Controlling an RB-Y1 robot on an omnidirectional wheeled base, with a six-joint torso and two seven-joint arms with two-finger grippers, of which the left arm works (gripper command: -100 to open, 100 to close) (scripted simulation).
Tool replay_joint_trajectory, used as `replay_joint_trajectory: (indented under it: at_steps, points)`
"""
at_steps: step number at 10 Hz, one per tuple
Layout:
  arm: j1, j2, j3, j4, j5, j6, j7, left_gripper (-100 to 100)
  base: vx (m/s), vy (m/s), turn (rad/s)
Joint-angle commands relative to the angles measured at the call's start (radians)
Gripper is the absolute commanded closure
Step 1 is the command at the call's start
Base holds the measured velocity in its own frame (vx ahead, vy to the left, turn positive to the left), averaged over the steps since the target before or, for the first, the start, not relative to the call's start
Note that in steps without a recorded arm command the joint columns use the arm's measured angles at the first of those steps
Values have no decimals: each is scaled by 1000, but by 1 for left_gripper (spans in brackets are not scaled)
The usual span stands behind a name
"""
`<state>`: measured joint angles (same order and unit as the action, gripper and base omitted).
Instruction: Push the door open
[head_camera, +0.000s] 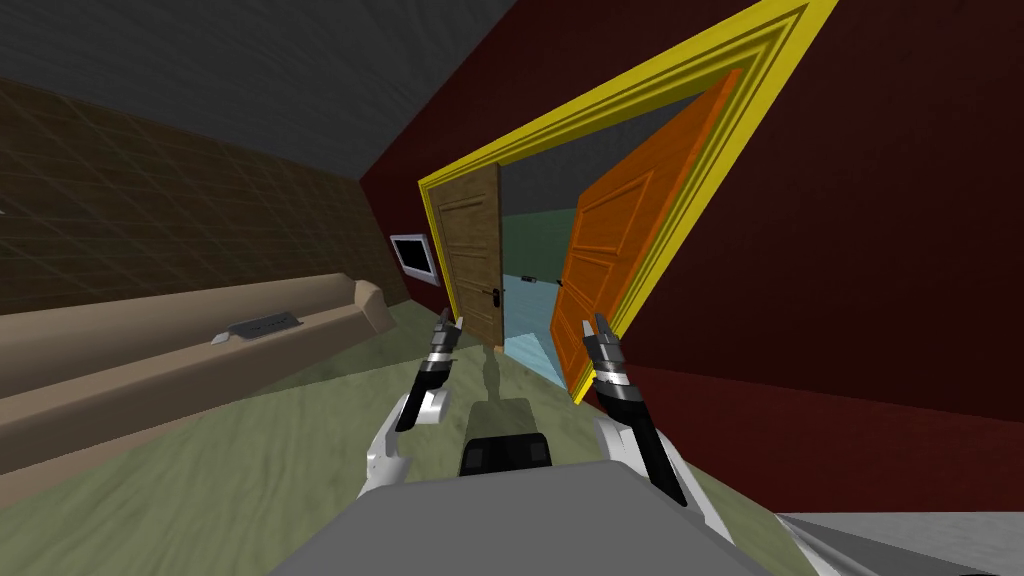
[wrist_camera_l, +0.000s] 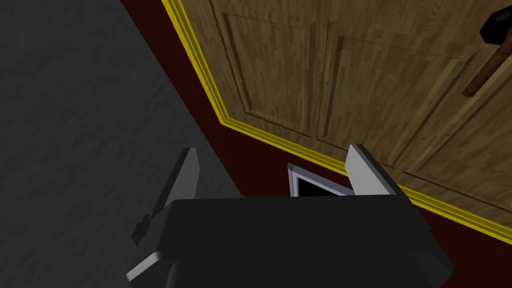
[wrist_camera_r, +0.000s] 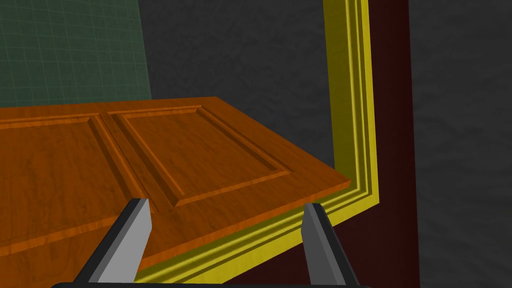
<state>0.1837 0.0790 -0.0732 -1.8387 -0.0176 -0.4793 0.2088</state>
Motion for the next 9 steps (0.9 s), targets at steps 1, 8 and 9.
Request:
replay_joint_trajectory:
  at_steps: [1,8,9]
  points:
    - [-27,0,-13,45,-5,4,2,-100,91,78,-26]
    - [-150,10,-62,255,-18,9,17,-100,99,78,-24]
    - [-168,11,-69,284,-20,10,19,-100,90,90,-27]
